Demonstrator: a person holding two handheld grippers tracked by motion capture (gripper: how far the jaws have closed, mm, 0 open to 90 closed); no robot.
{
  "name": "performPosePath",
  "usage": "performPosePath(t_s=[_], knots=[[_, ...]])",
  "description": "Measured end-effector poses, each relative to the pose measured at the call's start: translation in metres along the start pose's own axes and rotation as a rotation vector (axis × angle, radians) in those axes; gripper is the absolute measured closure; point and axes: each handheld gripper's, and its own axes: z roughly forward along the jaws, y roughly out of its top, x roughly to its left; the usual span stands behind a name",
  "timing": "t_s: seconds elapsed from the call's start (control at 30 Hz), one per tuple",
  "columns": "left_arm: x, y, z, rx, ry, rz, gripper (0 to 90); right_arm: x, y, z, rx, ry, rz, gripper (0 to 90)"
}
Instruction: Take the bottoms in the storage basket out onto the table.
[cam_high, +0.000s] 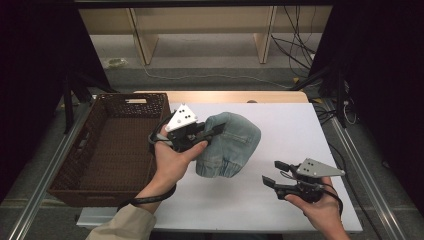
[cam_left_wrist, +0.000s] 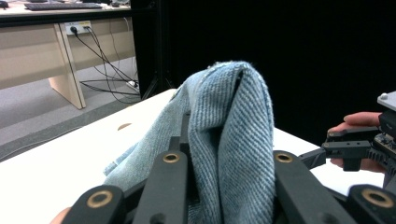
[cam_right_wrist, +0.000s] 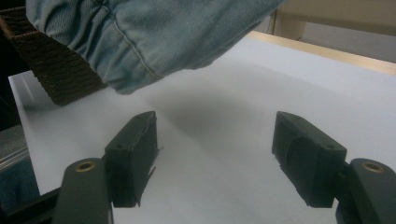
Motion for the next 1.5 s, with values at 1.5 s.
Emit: performPosePath(t_s=[1.5], knots=[[0.003, -0.07, 0.057, 0.23, -0.027, 0.049, 75.2, 0.0, 0.0, 0.0, 0.008, 0.006, -0.005, 32.3]])
